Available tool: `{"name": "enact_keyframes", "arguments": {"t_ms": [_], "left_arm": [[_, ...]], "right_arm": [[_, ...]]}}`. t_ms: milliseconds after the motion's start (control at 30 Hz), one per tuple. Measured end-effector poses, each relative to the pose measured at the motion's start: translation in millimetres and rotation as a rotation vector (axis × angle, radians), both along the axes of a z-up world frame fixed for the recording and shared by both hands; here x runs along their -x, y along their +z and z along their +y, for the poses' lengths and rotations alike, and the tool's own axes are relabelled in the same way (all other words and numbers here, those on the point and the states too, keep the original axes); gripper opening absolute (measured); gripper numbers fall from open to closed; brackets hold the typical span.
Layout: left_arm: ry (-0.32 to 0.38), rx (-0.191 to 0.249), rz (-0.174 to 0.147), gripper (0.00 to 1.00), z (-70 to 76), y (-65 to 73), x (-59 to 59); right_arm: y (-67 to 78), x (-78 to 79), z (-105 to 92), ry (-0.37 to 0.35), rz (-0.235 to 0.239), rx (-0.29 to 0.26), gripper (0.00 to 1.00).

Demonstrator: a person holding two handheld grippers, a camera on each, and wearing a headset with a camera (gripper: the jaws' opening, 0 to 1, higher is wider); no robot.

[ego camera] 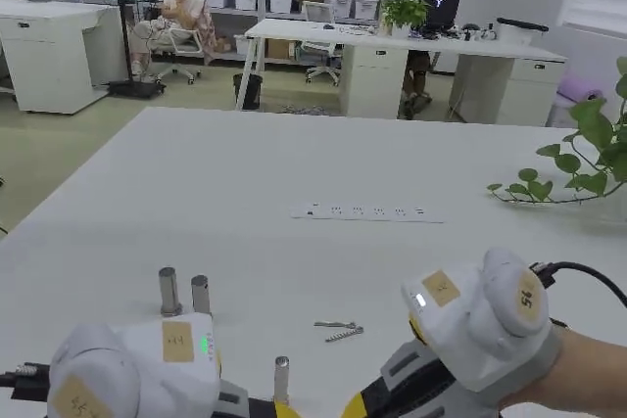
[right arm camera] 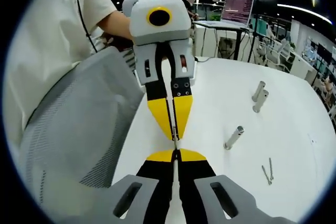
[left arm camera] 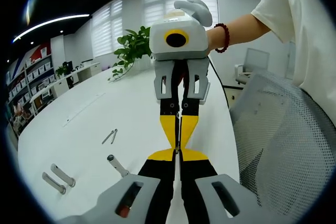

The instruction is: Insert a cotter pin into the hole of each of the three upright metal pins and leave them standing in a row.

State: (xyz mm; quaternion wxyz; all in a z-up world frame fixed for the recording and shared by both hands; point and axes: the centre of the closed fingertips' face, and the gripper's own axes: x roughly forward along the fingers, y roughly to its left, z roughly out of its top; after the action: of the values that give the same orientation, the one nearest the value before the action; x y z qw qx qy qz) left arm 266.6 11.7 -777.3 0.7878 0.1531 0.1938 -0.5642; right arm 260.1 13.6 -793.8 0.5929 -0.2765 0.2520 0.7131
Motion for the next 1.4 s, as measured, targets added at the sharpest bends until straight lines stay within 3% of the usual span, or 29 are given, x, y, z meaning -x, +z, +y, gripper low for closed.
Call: {"name": "enact_keyframes", "arguments": {"t_ms": [333,433,500,767,1000,1400], "left_arm": [[0.019,0.011,-0.009,0.0,-0.2,0.3,-3.4],[0.047,-0.022,-0.031,0.0,4.7,-5.2,-9.6],[0.066,-0.011,-0.031,0.0,6.6,-5.6,-12.1],[0.142,-0.022,-0.048,0.11,18.8,-12.6,-22.0],[0.225,-0.013,-0.079,0.16,32.3,-15.1,-35.4],[0.336,-0.048,-0.09,0.21,49.3,-28.7,-57.8]], "right_arm": [[1.8,-3.9,-2.5,-0.004,-0.011,0.035,0.03],[3.4,-8.2,-3.3,-0.017,-0.018,0.043,0.03],[1.3,-14.1,-6.5,-0.025,-0.044,0.069,0.03],[-10.2,-30.1,-13.6,-0.068,-0.072,0.164,0.03],[-17.4,-47.5,-15.5,-0.109,-0.102,0.211,0.03],[-25.5,-62.6,-10.3,-0.15,-0.092,0.249,0.03]]}}
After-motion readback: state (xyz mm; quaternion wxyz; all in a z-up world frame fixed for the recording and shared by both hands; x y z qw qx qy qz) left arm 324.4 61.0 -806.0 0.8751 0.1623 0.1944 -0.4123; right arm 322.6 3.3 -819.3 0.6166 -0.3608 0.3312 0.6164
